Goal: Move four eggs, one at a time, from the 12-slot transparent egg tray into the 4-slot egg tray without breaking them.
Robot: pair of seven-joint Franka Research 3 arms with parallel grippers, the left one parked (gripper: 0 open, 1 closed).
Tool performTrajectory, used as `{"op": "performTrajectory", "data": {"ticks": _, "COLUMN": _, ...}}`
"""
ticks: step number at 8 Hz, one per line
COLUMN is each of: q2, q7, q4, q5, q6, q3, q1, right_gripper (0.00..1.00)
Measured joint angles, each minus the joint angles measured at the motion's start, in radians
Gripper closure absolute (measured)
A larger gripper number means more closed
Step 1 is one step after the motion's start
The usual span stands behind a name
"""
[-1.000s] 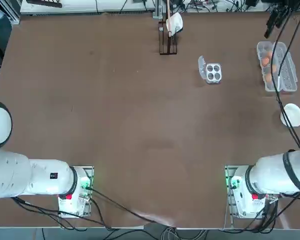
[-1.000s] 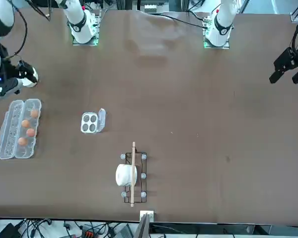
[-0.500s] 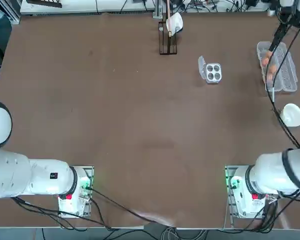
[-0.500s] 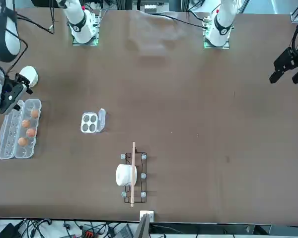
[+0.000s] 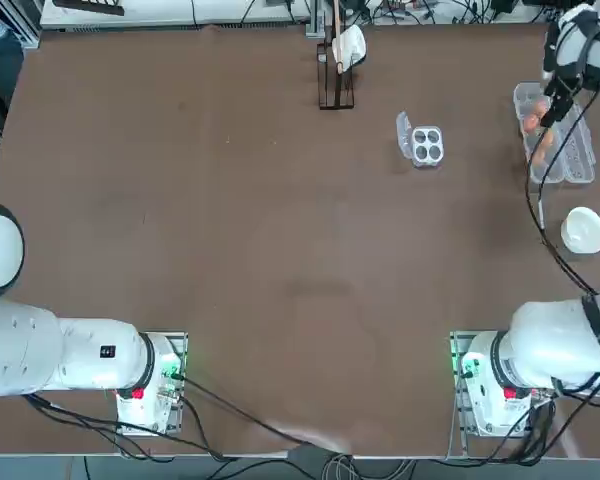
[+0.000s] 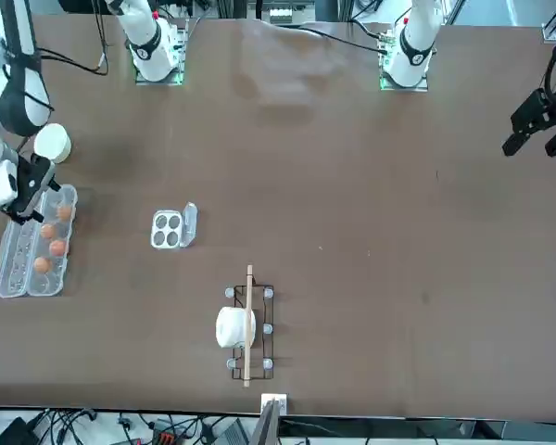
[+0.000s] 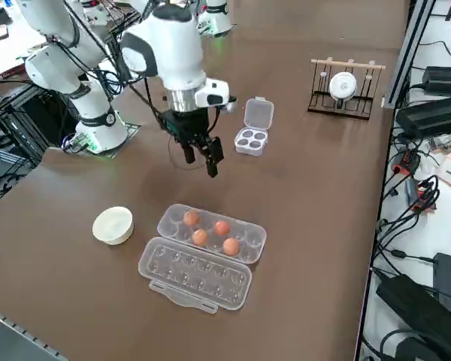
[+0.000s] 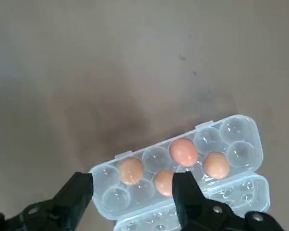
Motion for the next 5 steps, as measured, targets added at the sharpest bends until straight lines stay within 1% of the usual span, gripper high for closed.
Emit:
{"op": "performTrajectory", "data": {"ticks": 1, "q2": 0.012, "q7": -0.049, "q4": -0.022, "q5": 0.0, "q6": 0.041, "q3": 0.0, "q1": -0.025, "right_gripper": 0.0}}
{"op": "performTrajectory", "data": {"ticks": 3, "q2": 0.062, "q7": -0.099, "q4": -0.033, "q5": 0.0, "q6": 0.086, "q3": 0.0, "q1": -0.069, "right_gripper": 0.0}}
{"op": "performTrajectory", "data": {"ticks": 5, "q2": 0.103, "q7": -0.153, "q4": -0.033, "q5": 0.0, "q6": 0.122, "q3": 0.0, "q1": -0.086, "right_gripper": 0.0}}
